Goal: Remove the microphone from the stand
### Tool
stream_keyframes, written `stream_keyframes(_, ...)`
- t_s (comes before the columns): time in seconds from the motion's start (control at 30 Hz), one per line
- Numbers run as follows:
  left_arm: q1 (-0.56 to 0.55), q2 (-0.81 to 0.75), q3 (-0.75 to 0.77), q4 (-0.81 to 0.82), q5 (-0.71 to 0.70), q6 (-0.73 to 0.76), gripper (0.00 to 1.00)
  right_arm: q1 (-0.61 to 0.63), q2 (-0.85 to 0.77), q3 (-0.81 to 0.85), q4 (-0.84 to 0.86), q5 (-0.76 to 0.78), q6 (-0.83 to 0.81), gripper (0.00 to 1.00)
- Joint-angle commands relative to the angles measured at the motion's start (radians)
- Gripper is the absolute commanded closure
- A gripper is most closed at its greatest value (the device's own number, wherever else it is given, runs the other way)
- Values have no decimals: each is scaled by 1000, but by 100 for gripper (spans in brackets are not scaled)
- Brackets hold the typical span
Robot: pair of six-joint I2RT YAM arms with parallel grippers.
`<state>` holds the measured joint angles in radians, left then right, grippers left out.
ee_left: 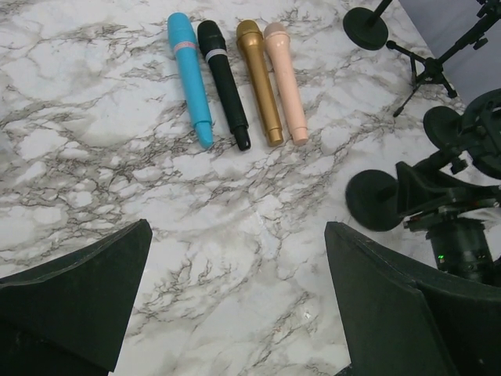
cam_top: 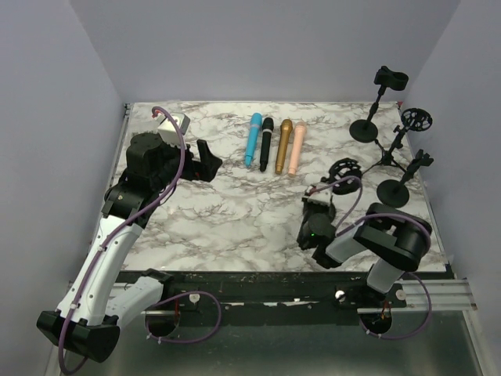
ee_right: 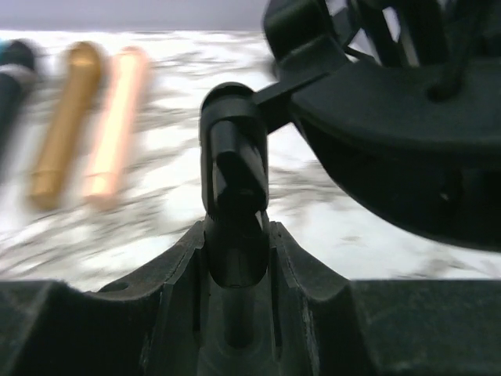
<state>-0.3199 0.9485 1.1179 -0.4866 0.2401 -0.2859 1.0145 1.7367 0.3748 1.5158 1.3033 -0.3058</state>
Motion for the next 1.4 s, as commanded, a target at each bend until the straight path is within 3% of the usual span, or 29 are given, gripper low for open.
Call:
stream_keyframes(0.0,2,3,2,30,26,-10,5,-108,-157,-102,256,180,-16,99)
stream_keyframes(0.17,-7,4,3,25,15,-6,5,-233,-155,-38,268,221,-210,99)
stream_keyframes(0.53,-26,13,-1,31,32,-13,5,-476,-428,-207,265,246,-201,99)
stream_keyframes(1.0,-82,47,-1,17,-18,9,5,-833,-388,-208,265,206,-99,98)
stream_keyframes(1.13,-94,52,0,13,-28,14,5,-860,-395,-212,181,192,-19,95)
stream_keyframes(1.3,-103,52,2,11,-30,18,5,-868,-411,-209,130,190,17,79)
stream_keyframes(1.37,-105,49,2,11,-31,19,6,-870,-431,-200,49,189,51,78)
